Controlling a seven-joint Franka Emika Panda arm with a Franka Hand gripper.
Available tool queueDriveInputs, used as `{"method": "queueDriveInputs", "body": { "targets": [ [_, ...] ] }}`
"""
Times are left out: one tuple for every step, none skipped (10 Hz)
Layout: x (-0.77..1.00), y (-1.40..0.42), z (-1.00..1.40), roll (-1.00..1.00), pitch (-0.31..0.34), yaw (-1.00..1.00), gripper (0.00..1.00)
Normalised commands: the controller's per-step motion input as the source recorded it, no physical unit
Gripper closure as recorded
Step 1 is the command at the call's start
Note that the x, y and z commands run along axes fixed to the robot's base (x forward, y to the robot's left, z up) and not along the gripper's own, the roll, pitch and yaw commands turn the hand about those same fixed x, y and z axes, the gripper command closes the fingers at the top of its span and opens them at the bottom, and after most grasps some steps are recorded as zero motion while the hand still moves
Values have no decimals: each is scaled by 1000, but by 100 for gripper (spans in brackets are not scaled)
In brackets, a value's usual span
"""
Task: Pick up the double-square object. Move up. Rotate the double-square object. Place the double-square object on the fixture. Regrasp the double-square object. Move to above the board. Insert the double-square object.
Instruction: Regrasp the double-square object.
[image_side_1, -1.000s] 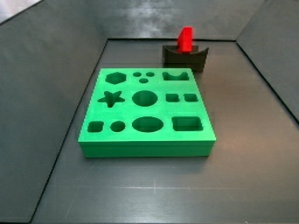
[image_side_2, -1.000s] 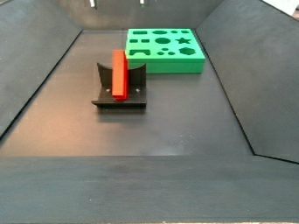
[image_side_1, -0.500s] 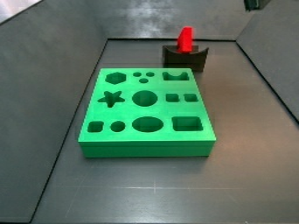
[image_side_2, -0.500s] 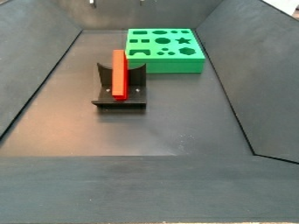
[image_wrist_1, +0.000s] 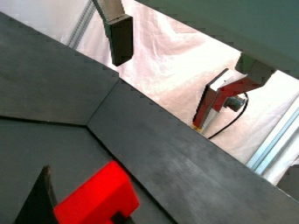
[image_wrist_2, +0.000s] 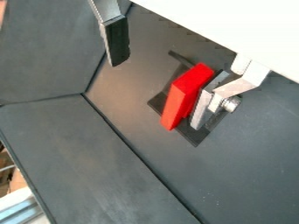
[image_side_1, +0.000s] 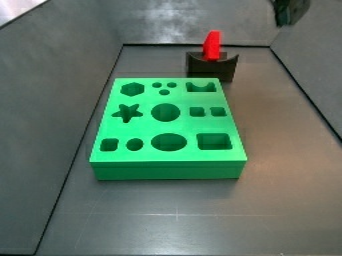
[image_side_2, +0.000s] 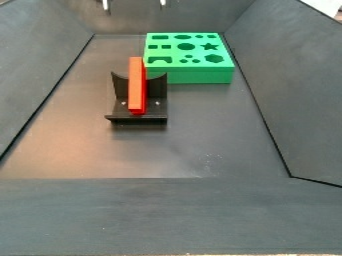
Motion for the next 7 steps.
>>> {"method": "queueDriveInputs", "body": {
  "targets": [
    [45, 66, -1000, 165, -24, 78, 0],
    [53, 61, -1000, 124, -37, 70, 0],
    [64, 59, -1000, 83, -47, 55, 0],
    [72, 57, -1000, 74, -51, 44, 0],
    [82, 50, -1000, 68, -54, 34, 0],
    [93, 48, -1000, 67, -46, 20, 0],
    [104, 39, -1000, 66, -42, 11, 0]
  ]
}}
